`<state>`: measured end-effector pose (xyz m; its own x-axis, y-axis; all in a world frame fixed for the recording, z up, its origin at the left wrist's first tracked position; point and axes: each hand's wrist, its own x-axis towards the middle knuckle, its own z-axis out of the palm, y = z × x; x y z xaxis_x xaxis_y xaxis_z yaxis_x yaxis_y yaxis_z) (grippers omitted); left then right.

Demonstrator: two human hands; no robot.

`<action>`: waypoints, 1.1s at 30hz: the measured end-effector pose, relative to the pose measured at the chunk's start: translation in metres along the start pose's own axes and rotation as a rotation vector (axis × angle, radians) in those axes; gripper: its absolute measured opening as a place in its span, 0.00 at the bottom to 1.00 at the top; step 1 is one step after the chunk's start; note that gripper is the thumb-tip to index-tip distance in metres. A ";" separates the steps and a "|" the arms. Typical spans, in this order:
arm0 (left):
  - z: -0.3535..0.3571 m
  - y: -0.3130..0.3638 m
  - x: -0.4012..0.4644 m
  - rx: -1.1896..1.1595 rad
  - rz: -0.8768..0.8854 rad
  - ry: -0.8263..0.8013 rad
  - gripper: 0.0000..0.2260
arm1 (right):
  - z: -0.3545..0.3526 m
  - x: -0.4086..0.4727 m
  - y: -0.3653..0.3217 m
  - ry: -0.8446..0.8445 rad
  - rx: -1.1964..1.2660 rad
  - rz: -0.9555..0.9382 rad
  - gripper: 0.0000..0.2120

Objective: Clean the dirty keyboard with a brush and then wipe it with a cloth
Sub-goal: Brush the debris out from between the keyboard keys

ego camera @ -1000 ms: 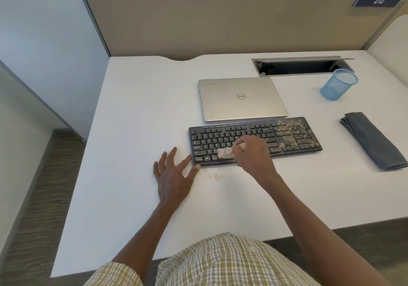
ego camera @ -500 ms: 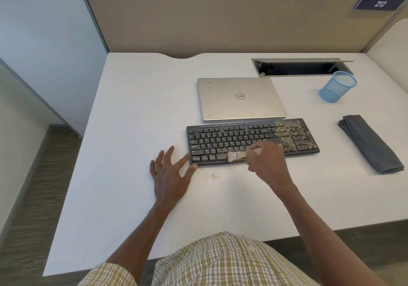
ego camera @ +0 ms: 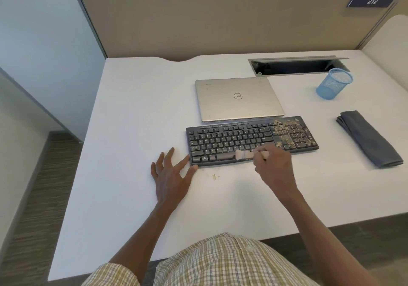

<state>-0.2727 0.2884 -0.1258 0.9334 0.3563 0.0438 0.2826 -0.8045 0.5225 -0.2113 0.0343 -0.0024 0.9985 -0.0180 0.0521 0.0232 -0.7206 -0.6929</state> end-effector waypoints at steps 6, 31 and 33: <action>-0.002 0.000 0.000 -0.003 0.000 -0.005 0.25 | 0.010 0.031 -0.018 -0.112 -0.149 0.032 0.09; -0.005 0.003 -0.001 0.001 -0.001 -0.021 0.20 | -0.015 0.002 0.038 0.142 -0.104 0.132 0.08; -0.005 0.003 -0.001 0.005 -0.002 -0.024 0.20 | -0.012 -0.003 0.028 0.148 -0.090 0.048 0.08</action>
<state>-0.2736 0.2883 -0.1204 0.9378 0.3464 0.0228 0.2852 -0.8062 0.5184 -0.2143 0.0059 -0.0134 0.9799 -0.1512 0.1303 -0.0359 -0.7756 -0.6302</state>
